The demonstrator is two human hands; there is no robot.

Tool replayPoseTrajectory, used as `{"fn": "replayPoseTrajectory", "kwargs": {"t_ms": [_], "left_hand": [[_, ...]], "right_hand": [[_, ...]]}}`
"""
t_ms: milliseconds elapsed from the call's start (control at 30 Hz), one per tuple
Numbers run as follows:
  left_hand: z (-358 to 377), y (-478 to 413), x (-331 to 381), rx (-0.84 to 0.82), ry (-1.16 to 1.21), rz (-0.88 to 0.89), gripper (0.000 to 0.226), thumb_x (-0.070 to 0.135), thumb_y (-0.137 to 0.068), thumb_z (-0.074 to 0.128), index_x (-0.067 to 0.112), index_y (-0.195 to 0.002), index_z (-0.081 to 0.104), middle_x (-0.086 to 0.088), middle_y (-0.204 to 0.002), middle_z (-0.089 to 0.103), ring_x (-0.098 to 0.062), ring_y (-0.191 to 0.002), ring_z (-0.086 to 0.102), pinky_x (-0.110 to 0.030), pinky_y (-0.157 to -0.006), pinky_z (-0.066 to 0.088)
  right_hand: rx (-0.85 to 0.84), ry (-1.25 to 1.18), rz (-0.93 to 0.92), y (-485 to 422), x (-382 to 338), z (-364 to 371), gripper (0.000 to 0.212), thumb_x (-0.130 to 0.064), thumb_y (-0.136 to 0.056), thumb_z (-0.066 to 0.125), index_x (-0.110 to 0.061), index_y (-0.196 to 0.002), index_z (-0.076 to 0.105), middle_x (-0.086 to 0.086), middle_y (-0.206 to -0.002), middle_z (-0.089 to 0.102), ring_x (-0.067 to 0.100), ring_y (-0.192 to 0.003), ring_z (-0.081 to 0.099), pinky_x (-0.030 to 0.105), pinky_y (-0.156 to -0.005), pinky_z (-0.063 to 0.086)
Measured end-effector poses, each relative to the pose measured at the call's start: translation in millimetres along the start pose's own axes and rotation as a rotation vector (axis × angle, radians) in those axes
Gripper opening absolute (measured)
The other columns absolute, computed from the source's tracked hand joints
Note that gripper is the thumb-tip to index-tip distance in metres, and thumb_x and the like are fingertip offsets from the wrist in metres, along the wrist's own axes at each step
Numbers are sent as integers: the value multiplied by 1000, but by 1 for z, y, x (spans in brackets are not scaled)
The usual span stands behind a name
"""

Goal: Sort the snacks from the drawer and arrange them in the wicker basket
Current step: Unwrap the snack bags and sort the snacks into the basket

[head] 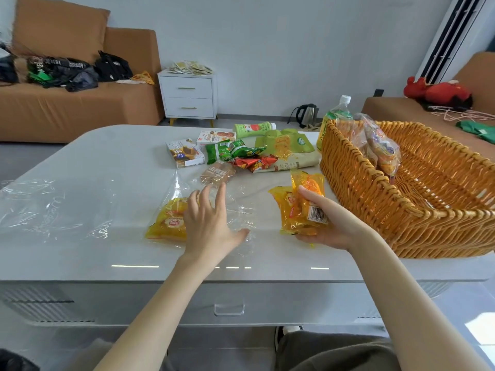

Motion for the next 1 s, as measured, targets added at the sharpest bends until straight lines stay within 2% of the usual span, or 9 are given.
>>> {"fn": "replayPoseTrajectory", "kwargs": {"t_ms": [133, 200, 267, 400, 500, 567, 700, 867, 1000], "left_hand": [[13, 1, -3, -106, -113, -15, 106, 59, -78, 63, 18, -152, 0, -14, -157, 8, -37, -143, 7, -45, -115, 18], [14, 0, -2, -124, -98, -19, 102, 53, -80, 63, 17, -152, 1, -15, -158, 9, -37, -143, 7, -46, -115, 20], [12, 1, -1, -89, -46, -21, 94, 47, -82, 61, 16, -152, 6, -14, -157, 14, -37, -143, 11, -46, -114, 21], [7, 1, -5, -32, 95, -30, 83, 38, -86, 57, 15, -152, 12, -11, -154, 22, -34, -143, 14, -45, -115, 20], [6, 3, -8, -18, 173, -26, 82, 38, -86, 57, 15, -152, 14, -11, -153, 23, -31, -143, 15, -46, -115, 21], [5, 6, -9, -51, 217, -28, 82, 39, -87, 57, 17, -152, 13, -10, -156, 17, -30, -144, 9, -45, -117, 19], [0, 4, -17, -120, 291, -26, 85, 56, -85, 55, 28, -152, 10, 0, -160, -8, -23, -146, -10, -46, -116, 13], [1, -32, -81, -55, 416, -367, 67, 48, -95, 43, 16, -150, 24, -20, -155, 18, -32, -145, 9, -44, -118, 11], [13, -49, -116, -165, 677, -600, 74, 53, -94, 45, 14, -151, 21, -8, -156, 24, -27, -143, 24, -38, -114, 22]], "right_hand": [[2, 79, -1, -3, -2, 4, 30, -41, -81, 71, -19, -101, 69, 4, -87, 71, 18, -73, 67, 36, -74, 54], [-16, 139, 11, -4, -1, 5, 31, -39, -81, 72, -18, -103, 71, 4, -93, 72, 18, -77, 67, 39, -85, 55], [-32, 228, 44, -4, 2, 6, 27, -37, -82, 71, -17, -100, 71, 4, -91, 72, 18, -76, 66, 39, -91, 52], [-24, 291, 94, -10, 11, 18, 19, -29, -85, 70, -13, -95, 69, 5, -80, 70, 16, -67, 65, 30, -75, 56], [-11, 245, 74, -21, 16, 33, 18, -27, -85, 70, -12, -94, 69, 6, -80, 70, 17, -70, 65, 33, -83, 55], [4, 198, 39, -29, 17, 44, 17, -25, -85, 70, -11, -95, 68, 6, -81, 72, 17, -71, 65, 34, -87, 54], [-12, 99, 36, -45, 20, 63, 15, -22, -85, 69, -9, -94, 67, 6, -80, 70, 15, -68, 64, 28, -80, 53], [-30, 32, 85, -59, 22, 75, 15, -19, -85, 69, -9, -95, 65, 6, -79, 71, 16, -69, 64, 26, -81, 51], [-34, -36, 106, -67, 20, 84, 11, -18, -88, 65, -9, -94, 63, 5, -73, 71, 15, -66, 64, 24, -73, 51]]}}
Point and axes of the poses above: each hand's wrist, its own y-axis away from the middle knuckle, its own z-axis out of the palm, x = y × z, the point moved 2 cm from there along -y, towards the middle knuckle
